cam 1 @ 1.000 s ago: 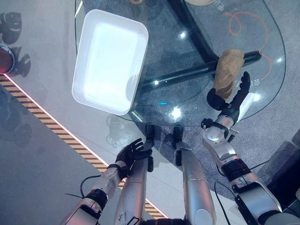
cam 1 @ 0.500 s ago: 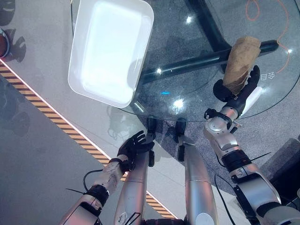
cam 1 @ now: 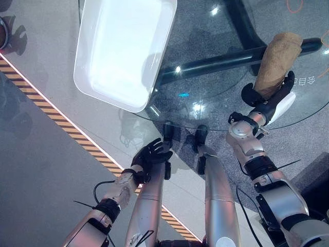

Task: Wipe the table with a cloth and put it in the basket.

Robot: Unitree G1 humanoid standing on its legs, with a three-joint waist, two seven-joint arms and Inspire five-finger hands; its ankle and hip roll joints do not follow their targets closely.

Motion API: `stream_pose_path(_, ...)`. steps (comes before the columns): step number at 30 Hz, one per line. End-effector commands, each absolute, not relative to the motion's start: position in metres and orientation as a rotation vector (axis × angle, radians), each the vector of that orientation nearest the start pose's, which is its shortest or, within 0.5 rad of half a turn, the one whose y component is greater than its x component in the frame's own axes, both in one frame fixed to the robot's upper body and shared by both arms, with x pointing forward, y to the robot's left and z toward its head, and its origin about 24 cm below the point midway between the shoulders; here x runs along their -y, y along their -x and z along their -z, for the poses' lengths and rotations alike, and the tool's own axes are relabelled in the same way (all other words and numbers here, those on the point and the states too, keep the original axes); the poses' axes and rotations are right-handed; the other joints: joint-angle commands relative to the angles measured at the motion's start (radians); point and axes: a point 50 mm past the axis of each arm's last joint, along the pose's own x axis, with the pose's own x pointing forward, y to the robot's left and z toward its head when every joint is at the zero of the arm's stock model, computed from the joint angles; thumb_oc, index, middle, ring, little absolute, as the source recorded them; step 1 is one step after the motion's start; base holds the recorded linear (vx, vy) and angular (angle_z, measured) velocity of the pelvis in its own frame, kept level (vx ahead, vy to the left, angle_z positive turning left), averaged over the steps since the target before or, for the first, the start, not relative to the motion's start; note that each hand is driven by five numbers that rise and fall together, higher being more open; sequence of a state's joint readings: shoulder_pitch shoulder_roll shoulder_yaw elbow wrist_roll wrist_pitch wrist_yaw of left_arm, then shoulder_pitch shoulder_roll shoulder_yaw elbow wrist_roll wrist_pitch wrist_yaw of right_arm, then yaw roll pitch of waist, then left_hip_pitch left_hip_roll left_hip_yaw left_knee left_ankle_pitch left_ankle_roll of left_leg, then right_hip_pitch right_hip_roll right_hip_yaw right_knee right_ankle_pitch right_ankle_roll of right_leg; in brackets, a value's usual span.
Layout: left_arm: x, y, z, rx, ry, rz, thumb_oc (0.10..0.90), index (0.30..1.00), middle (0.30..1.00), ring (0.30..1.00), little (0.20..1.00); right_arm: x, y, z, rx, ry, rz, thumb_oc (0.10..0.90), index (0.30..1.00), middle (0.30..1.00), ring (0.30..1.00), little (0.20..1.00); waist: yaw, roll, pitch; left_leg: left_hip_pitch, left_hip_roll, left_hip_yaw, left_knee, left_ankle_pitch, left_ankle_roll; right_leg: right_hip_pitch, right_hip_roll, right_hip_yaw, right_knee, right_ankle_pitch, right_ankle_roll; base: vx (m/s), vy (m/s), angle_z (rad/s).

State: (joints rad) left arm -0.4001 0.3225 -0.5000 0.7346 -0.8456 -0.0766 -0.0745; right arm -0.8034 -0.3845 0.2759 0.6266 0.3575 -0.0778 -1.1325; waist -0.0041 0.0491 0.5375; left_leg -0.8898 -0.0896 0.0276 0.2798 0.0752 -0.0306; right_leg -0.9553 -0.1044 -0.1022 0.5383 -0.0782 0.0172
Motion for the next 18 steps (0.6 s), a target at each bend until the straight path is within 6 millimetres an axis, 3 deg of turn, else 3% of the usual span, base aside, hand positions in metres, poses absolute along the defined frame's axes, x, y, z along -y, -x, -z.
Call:
stream_pose_path(1,-0.1054,-0.2555,0.0638,-0.614,0.298,0.344,0.800,0.900,0.900,0.900,0.900,0.2272,-0.3591,-0.1743,0.320,0.026,1.040,0.800,0.900,0.900,0.900,0.900,-0.002,0.049,-0.018,-0.069,-0.010,0.002,0.203,-0.121,0.047,-0.007,0.042,0.046,-0.161,0.150,0.055,0.00,0.000,0.00)
stream_pose_path(11,-0.1035,-0.2559,0.0623,-0.615,0.297,0.353,0.800,0.900,0.900,0.900,0.900,0.2324,-0.3614,-0.1773,0.313,-0.003,1.059,0.800,0.900,0.900,0.900,0.900,0.004,0.052,-0.018,-0.080,-0.013,-0.004,0.206,-0.124,0.046,-0.020,0.042,0.042,-0.154,0.152,0.059,0.00,0.000,0.00)
stream_pose_path(12,-0.1034,-0.2562,0.0620,-0.614,0.297,0.353,0.800,0.900,0.900,0.900,0.900,0.2328,-0.3617,-0.1771,0.309,-0.005,1.059,0.635,0.759,0.759,0.759,0.735,0.005,0.052,-0.018,-0.079,-0.013,-0.005,0.205,-0.123,0.046,-0.020,0.042,0.041,-0.155,0.151,0.059,0.00,0.000,0.00)
stream_pose_path(14,-0.1040,-0.2568,0.0616,-0.614,0.298,0.354,0.800,0.900,0.900,0.900,0.900,0.2343,-0.3625,-0.1770,0.302,-0.005,1.055,0.413,0.568,0.568,0.568,0.513,0.006,0.052,-0.018,-0.080,-0.012,-0.004,0.204,-0.122,0.045,-0.020,0.042,0.041,-0.155,0.152,0.060,0.00,0.000,0.00)
stream_pose_path(16,-0.1035,-0.2571,0.0614,-0.614,0.298,0.354,0.800,0.900,0.900,0.900,0.900,0.2342,-0.3634,-0.1755,0.284,-0.006,1.046,0.100,0.300,0.300,0.300,0.200,0.006,0.051,-0.018,-0.081,-0.013,-0.005,0.203,-0.121,0.045,-0.022,0.041,0.039,-0.156,0.153,0.060,0.00,0.000,0.00)
stream_pose_path(18,-0.1041,-0.2571,0.0614,-0.614,0.299,0.353,0.800,0.900,0.900,0.900,0.900,0.2347,-0.3639,-0.1734,0.270,-0.004,1.036,0.100,0.300,0.300,0.300,0.200,0.007,0.052,-0.018,-0.082,-0.014,-0.005,0.201,-0.121,0.046,-0.023,0.041,0.039,-0.156,0.153,0.060,0.00,0.000,0.00)
